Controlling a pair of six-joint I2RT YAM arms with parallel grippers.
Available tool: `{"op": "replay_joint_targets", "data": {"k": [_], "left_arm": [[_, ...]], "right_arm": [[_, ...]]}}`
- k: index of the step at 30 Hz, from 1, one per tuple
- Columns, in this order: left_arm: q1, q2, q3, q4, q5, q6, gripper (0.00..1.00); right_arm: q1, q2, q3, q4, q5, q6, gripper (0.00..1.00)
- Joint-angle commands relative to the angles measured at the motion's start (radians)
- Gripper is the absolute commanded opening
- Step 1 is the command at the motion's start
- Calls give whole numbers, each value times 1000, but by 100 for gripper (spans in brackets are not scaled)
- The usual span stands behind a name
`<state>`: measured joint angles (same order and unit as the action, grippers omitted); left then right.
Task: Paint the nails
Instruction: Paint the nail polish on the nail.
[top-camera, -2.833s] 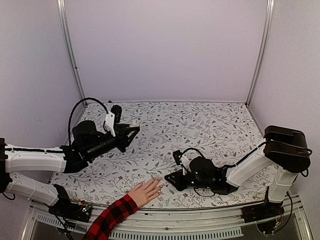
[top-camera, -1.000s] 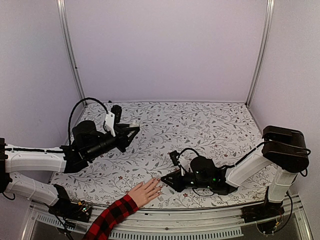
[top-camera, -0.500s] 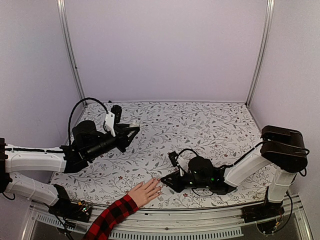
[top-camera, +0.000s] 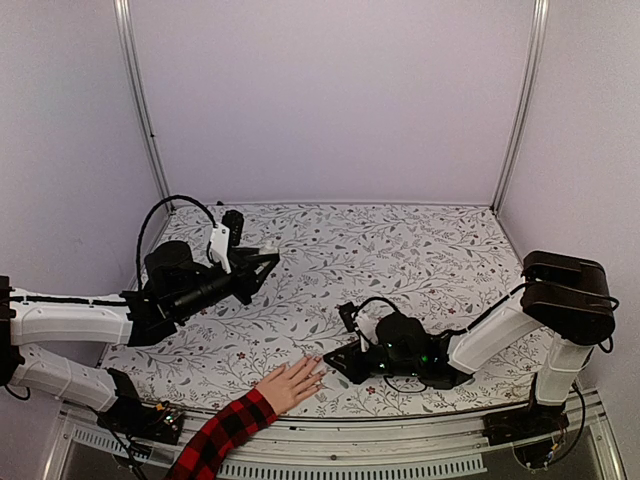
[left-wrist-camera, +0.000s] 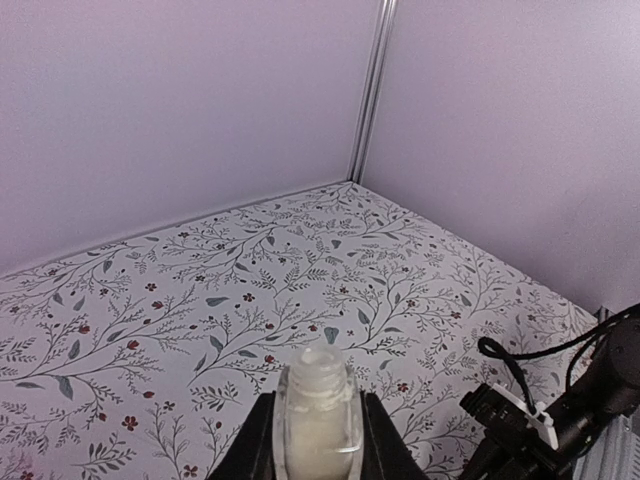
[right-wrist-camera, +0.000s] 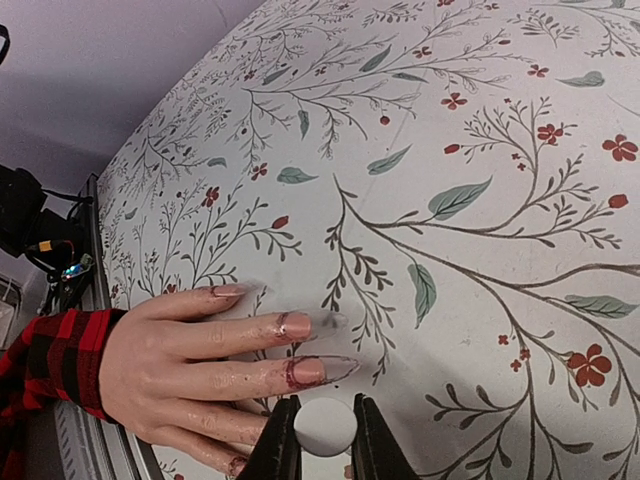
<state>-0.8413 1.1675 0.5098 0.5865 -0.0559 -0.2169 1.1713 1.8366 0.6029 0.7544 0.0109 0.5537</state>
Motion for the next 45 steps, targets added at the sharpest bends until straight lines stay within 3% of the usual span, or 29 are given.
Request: {"op": "replay_joint_targets", "data": {"k": [1,45], "left_arm": [[5,6,23,32,11,13,0],[11,7,29,29,21,11,0]], "right_arm": [[-3,3,17,-20,37,9,0],[-22,-71,-25,-6,46,7,0]]}}
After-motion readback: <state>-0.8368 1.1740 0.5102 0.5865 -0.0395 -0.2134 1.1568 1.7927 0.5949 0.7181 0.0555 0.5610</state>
